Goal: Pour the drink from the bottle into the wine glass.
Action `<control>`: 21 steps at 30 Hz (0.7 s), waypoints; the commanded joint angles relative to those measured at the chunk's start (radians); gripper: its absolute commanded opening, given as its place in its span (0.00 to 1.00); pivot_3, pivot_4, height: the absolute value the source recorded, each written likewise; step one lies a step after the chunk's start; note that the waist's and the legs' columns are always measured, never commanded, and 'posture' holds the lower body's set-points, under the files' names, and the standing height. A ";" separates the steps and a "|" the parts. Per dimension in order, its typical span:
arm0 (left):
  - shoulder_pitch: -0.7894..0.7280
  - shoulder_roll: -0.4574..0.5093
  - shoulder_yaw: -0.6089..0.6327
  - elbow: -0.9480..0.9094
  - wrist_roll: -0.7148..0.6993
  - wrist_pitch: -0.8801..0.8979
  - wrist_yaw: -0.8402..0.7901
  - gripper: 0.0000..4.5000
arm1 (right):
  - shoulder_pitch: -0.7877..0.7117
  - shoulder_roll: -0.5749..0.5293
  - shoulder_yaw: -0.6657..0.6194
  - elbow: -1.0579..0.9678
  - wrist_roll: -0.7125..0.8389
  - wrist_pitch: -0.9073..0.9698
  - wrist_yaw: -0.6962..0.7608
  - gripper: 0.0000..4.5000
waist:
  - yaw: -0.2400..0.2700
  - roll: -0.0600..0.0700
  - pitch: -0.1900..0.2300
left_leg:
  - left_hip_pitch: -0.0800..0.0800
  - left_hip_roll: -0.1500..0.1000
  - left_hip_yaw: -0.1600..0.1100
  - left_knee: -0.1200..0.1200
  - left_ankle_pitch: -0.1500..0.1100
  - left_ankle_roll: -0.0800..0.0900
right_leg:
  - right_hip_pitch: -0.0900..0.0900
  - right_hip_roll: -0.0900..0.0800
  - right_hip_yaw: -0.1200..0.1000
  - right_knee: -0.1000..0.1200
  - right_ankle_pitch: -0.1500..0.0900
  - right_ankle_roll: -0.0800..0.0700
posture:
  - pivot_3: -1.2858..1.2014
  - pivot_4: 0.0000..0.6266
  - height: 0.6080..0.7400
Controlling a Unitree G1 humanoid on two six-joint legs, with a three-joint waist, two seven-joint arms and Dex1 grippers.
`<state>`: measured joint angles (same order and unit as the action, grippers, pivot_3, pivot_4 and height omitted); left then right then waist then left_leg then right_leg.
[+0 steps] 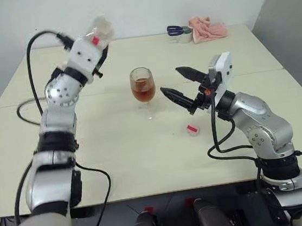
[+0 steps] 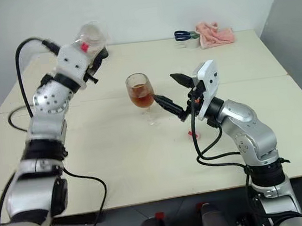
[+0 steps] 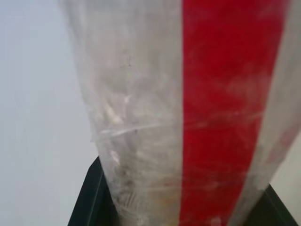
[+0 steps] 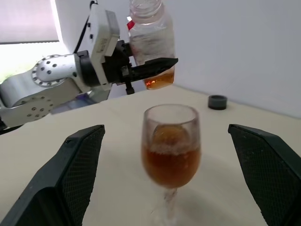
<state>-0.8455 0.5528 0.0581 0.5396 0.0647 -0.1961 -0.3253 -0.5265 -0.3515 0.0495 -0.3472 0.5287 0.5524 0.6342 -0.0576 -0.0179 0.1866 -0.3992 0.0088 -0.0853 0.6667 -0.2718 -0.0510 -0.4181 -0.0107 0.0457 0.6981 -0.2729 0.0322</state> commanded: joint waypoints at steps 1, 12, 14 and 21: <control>0.107 -0.024 0.120 -0.147 -0.075 0.176 0.102 0.37 | 0.065 -0.076 0.034 -0.074 0.011 -0.032 0.126 1.00 | 0.000 0.000 0.000 | 0.000 0.000 0.000 0.000 0.000 0.000 | 0.000 0.000 0.000 0.000 0.000 0.000 | 0.52 0.24 1.00; 0.330 -0.168 0.267 -0.250 -0.238 0.278 0.178 0.37 | 0.232 -0.177 0.114 0.013 -0.104 -0.293 0.340 1.00 | 0.017 -0.002 -0.001 | 0.001 0.000 -0.001 0.003 0.000 0.000 | 0.005 0.000 -0.001 -0.002 0.000 0.000 | 0.52 0.24 1.00; 0.346 -0.164 0.273 -0.236 -0.247 0.267 0.167 0.37 | 0.230 -0.162 0.115 0.020 -0.101 -0.289 0.326 1.00 | 0.017 -0.003 -0.002 | 0.002 0.000 -0.001 0.003 0.000 0.000 | 0.005 0.000 -0.001 -0.002 0.000 0.000 | 0.52 0.24 1.00; 0.358 -0.149 0.285 -0.186 -0.270 0.263 0.138 0.37 | 0.225 -0.131 0.108 0.008 -0.096 -0.257 0.296 1.00 | 0.023 -0.003 -0.002 | 0.002 -0.001 -0.001 0.003 0.000 0.000 | 0.005 0.000 -0.001 -0.002 0.000 0.000 | 0.52 0.24 1.00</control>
<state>-0.4780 0.3845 0.3208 0.3604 -0.1970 0.0953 -0.1860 -0.2936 -0.4880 0.1715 -0.3077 0.4199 0.2941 0.9391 -0.0341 -0.0206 0.1850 -0.3968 0.0082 -0.0859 0.6698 -0.2719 -0.0512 -0.4128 -0.0111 0.0445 0.6960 -0.2729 0.0322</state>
